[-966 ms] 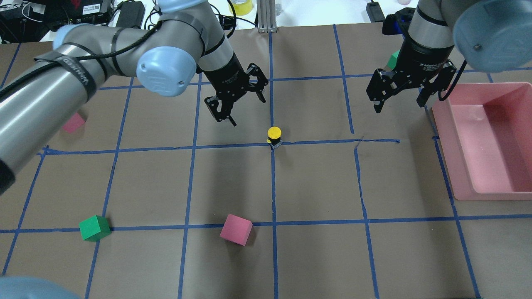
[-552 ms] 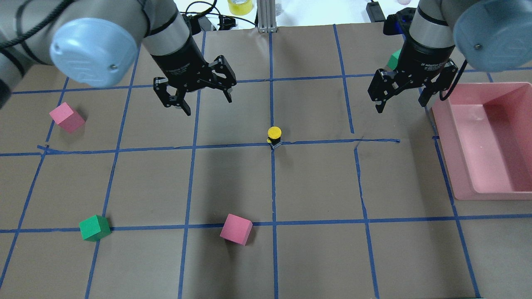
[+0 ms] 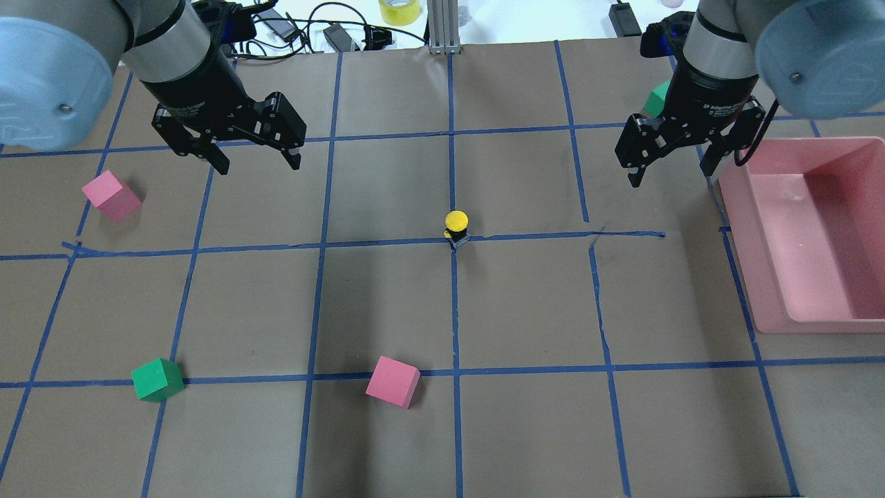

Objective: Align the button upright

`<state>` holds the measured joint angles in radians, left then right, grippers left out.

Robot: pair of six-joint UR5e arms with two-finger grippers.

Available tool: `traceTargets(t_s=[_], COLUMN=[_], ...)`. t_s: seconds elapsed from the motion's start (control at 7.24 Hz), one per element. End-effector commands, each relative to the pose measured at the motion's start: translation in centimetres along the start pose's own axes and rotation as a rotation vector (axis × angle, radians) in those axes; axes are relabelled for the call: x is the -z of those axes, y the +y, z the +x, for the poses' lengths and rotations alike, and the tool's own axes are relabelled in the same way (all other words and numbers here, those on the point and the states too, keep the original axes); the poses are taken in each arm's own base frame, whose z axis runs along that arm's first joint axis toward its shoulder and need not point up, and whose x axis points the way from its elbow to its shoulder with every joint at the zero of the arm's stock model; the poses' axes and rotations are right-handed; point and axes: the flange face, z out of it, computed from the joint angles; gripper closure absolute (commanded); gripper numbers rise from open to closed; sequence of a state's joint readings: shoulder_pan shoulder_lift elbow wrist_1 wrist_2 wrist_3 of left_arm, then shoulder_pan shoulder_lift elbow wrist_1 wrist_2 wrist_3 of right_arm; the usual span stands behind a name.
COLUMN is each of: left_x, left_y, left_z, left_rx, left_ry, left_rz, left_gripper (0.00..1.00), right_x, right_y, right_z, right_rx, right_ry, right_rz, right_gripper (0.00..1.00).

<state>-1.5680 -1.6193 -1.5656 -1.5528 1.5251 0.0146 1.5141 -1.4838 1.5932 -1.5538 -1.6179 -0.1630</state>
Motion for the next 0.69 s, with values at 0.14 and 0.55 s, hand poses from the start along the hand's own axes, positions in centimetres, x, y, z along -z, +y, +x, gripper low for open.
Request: traceTargets(t_s=[0.14,0.55], left_x=[0.2,0.12], left_y=[1.93,1.44], left_z=[-0.86,-0.84], left_rx=[0.056,0.055], left_ry=[-0.097,-0.093], left_rz=[-0.035,-0.006], left_gripper=[0.0,0.0], right_x=[-0.12,-0.06], right_y=[0.1,0.04], right_z=[0.31,0.23], right_rx=[-0.001,0.0], right_ry=[0.023,0.023], right_rz=[-0.012,-0.006], right_gripper=[0.0,0.0])
